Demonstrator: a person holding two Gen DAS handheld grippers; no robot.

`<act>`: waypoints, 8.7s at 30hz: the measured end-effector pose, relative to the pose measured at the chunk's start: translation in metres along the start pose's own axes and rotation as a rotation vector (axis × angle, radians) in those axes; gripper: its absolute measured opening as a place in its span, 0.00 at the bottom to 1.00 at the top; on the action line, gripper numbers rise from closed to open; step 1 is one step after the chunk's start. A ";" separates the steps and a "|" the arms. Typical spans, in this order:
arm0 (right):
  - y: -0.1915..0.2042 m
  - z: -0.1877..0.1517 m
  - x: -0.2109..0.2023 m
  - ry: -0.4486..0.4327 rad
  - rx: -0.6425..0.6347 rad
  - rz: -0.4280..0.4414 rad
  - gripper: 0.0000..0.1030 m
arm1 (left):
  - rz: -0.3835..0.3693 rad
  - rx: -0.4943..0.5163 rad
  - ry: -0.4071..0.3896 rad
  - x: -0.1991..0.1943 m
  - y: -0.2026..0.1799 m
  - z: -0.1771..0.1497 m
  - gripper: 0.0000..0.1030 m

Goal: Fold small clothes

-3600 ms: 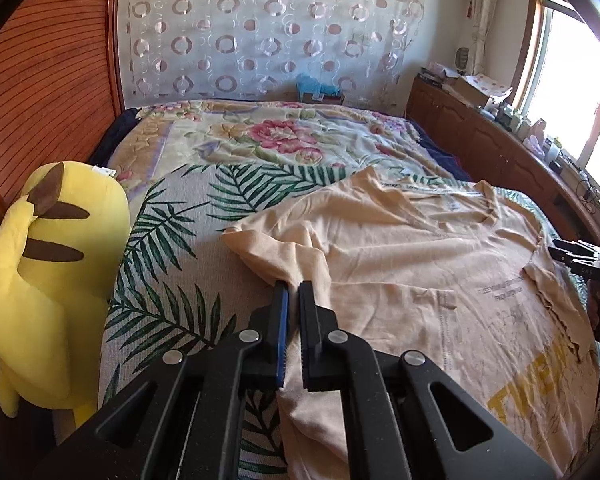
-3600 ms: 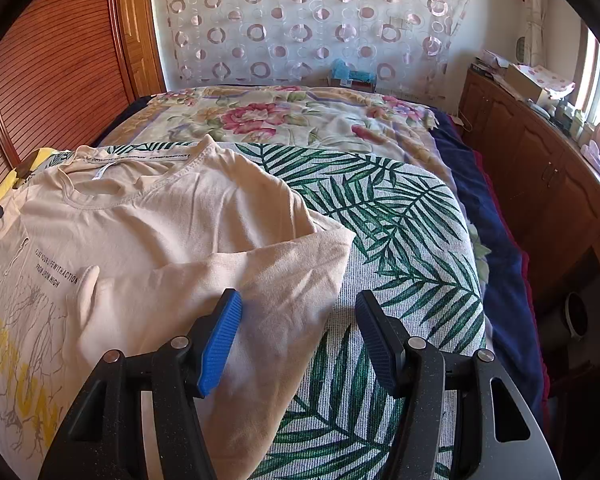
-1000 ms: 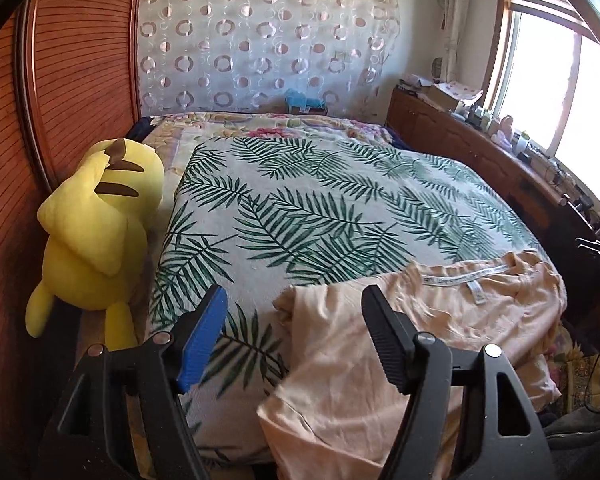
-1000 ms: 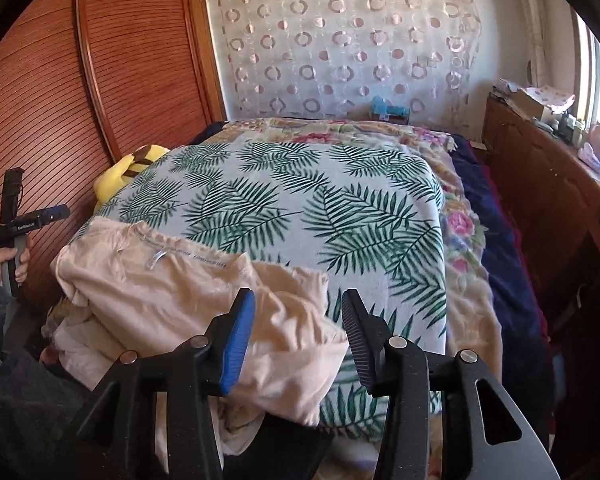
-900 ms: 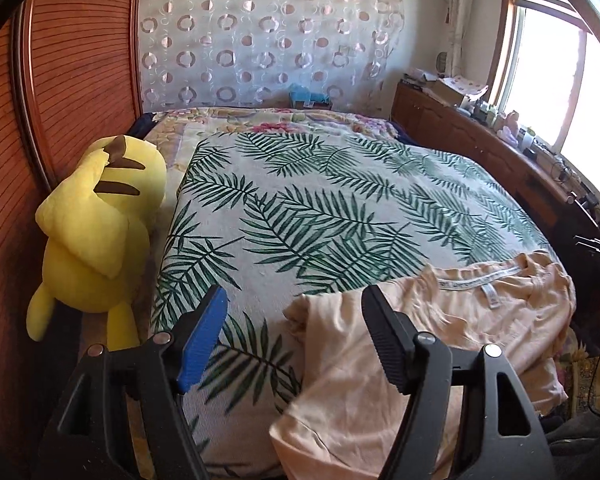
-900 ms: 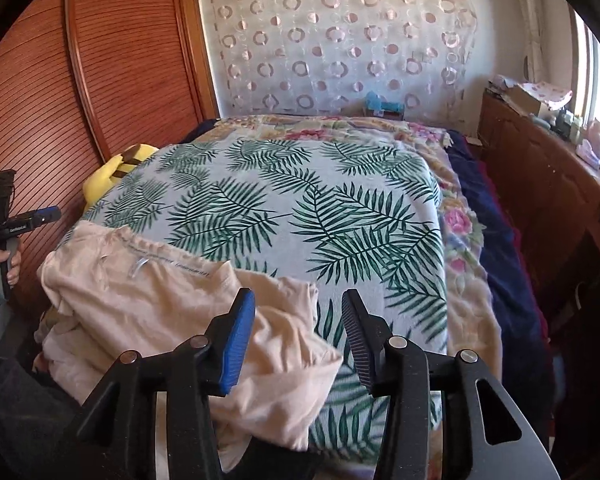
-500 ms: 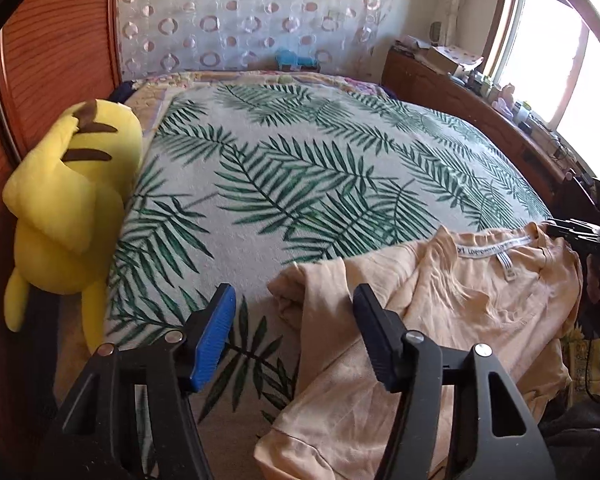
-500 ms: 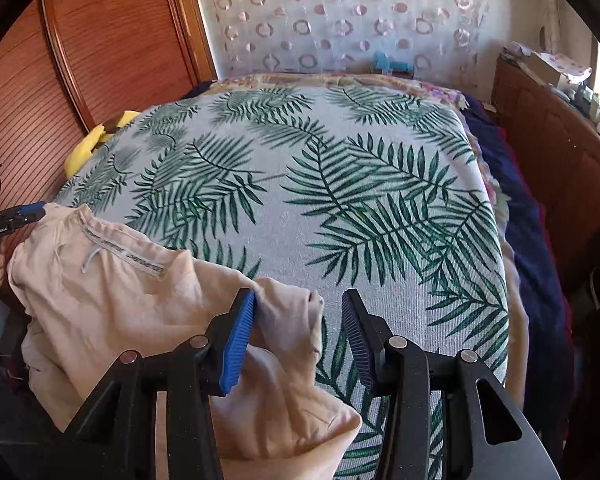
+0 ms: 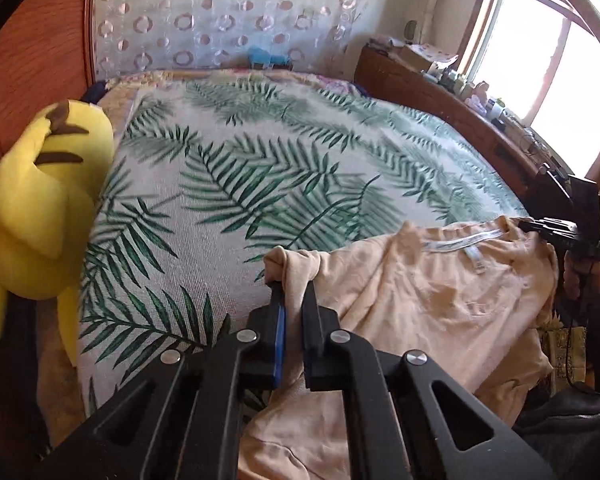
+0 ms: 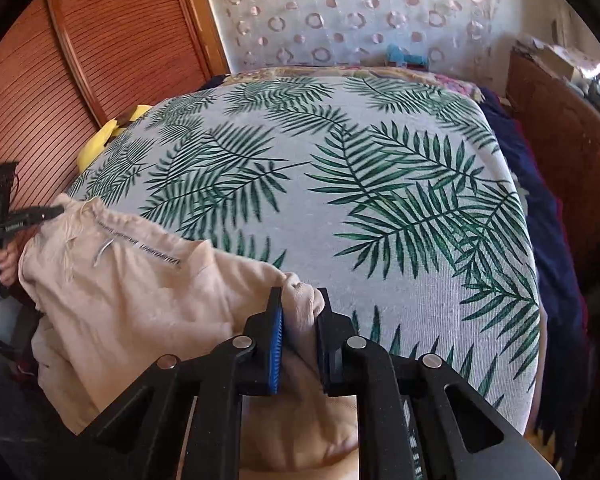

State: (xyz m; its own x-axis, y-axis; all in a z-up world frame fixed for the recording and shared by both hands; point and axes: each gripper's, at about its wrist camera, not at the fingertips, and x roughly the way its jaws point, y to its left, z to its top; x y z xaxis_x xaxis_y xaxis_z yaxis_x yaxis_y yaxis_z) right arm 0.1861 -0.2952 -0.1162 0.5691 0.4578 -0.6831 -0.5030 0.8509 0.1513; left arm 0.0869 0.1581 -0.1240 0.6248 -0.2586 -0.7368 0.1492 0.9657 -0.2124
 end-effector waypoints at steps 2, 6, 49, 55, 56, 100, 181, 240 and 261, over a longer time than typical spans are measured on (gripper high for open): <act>0.001 -0.002 -0.019 -0.049 0.016 0.036 0.12 | -0.015 0.017 -0.058 -0.026 -0.010 0.002 0.06; 0.002 -0.001 -0.079 -0.177 0.059 0.106 0.11 | -0.034 0.041 -0.217 -0.087 -0.031 0.004 0.06; 0.097 0.142 -0.272 -0.696 -0.289 -0.239 0.11 | 0.218 0.166 -0.765 -0.228 -0.049 0.154 0.05; 0.061 0.195 -0.147 -0.508 -0.218 -0.274 0.11 | 0.267 0.119 -0.594 -0.087 -0.004 0.187 0.05; 0.054 0.202 -0.121 -0.471 -0.203 -0.278 0.11 | 0.275 0.119 -0.571 -0.068 -0.001 0.190 0.05; 0.024 0.179 -0.002 -0.080 0.014 -0.164 0.47 | 0.130 0.153 -0.033 0.101 0.012 0.125 0.68; -0.007 0.168 0.024 0.000 -0.004 -0.236 0.54 | 0.197 0.034 -0.120 0.087 0.030 0.132 0.03; -0.033 0.026 -0.047 -0.063 0.061 -0.243 0.05 | 0.108 -0.147 -0.157 0.000 0.018 -0.004 0.02; -0.011 0.007 -0.080 -0.101 0.034 -0.257 0.05 | 0.202 -0.144 -0.214 -0.049 0.015 0.008 0.02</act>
State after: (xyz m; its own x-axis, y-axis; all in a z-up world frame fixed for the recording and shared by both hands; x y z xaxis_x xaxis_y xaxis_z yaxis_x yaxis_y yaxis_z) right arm 0.1502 -0.3390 -0.0585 0.7379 0.2481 -0.6276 -0.3129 0.9497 0.0075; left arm 0.0647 0.1852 -0.0857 0.7796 -0.0371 -0.6252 -0.0945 0.9798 -0.1760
